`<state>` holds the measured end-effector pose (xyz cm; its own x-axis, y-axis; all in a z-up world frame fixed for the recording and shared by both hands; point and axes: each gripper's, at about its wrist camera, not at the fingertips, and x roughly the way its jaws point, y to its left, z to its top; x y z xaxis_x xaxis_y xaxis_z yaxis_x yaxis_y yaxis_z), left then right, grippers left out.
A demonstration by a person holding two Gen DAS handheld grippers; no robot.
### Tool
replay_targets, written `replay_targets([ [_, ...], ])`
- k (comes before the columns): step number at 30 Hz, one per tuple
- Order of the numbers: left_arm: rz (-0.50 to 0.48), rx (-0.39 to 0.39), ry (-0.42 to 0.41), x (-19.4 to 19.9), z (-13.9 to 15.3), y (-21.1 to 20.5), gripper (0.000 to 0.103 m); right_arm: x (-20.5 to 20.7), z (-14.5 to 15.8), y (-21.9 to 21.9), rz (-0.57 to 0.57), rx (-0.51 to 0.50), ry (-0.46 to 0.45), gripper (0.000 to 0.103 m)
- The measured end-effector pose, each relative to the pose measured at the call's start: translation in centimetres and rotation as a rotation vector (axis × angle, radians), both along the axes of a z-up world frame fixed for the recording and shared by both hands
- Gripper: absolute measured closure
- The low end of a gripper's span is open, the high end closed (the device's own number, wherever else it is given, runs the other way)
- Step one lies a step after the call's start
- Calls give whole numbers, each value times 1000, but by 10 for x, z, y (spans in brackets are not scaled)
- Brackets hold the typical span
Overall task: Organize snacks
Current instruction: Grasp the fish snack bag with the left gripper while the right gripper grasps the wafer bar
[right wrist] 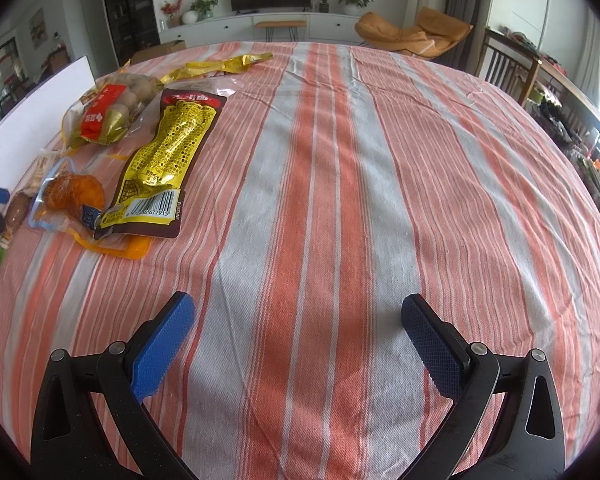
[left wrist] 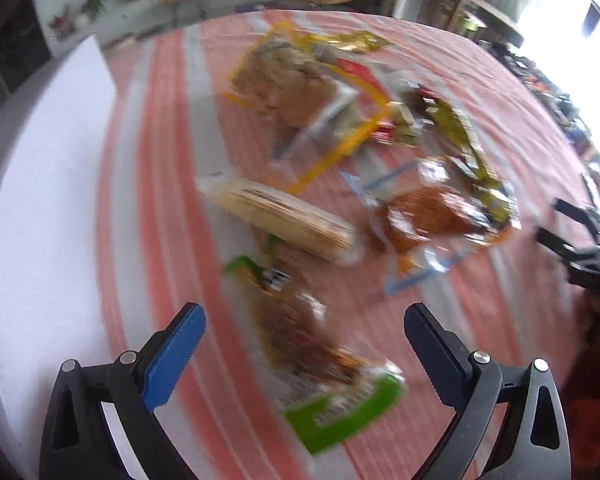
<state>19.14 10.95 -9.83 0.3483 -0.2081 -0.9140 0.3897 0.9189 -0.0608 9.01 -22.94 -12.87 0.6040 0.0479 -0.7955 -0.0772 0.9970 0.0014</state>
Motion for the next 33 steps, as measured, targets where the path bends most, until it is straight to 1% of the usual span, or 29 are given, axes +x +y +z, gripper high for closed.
replay_targets([
  [2, 47, 21, -16, 5, -7, 3, 11, 0, 0, 0, 0, 1, 0, 0],
  [3, 76, 37, -14, 7, -12, 5, 17, 1, 0, 1, 1, 1, 0, 0],
  [4, 97, 40, -4, 10, -16, 8, 19, 2, 0, 1, 1, 1, 0, 0],
  [6, 129, 60, -34, 8, -18, 6, 20, 2, 0, 1, 1, 1, 0, 0],
  [8, 168, 45, -54, 7, -18, 11, 24, 2, 0, 1, 1, 1, 0, 0],
  [10, 205, 37, -82, 2, -16, 16, 39, 2, 0, 1, 1, 1, 0, 0],
  [11, 219, 30, -84, -1, -15, 19, 42, 2, 0, 1, 1, 1, 0, 0],
  [13, 240, 21, -96, -8, -13, 21, 53, 2, 0, 1, 1, 1, 0, 0],
  [14, 252, 9, -100, -12, -12, 23, 55, 2, 0, 1, 1, 1, 0, 0],
  [15, 262, -10, -58, -18, -11, 26, 57, 1, 0, 1, 1, 1, 0, 0],
  [16, 280, -12, -54, -24, -11, 26, 57, 2, 0, 1, 1, 1, 0, 0],
  [21, 298, 16, -61, -58, -10, 19, 57, 1, 0, 1, 1, 1, 0, 0],
  [23, 286, 28, -69, -69, -9, 15, 52, 1, 0, 1, 1, 1, 0, 0],
  [25, 281, 37, -79, -74, -11, 13, 42, 2, 0, 1, 1, 1, 0, 0],
  [26, 286, 33, -87, -76, -11, 14, 41, 2, 0, 1, 1, 1, 0, 0],
  [29, 298, 12, -103, -78, -13, 16, 33, 2, 0, 1, 1, 1, 0, 0],
  [31, 292, 28, -108, -81, -16, 12, 20, 2, 0, 1, 1, 2, 0, 0],
  [32, 296, 37, -122, -82, -16, 11, 18, 2, 0, 1, 1, 2, 0, 0],
  [33, 304, 27, -124, -83, -17, 12, 15, 2, 0, 1, 1, 2, 0, 0],
])
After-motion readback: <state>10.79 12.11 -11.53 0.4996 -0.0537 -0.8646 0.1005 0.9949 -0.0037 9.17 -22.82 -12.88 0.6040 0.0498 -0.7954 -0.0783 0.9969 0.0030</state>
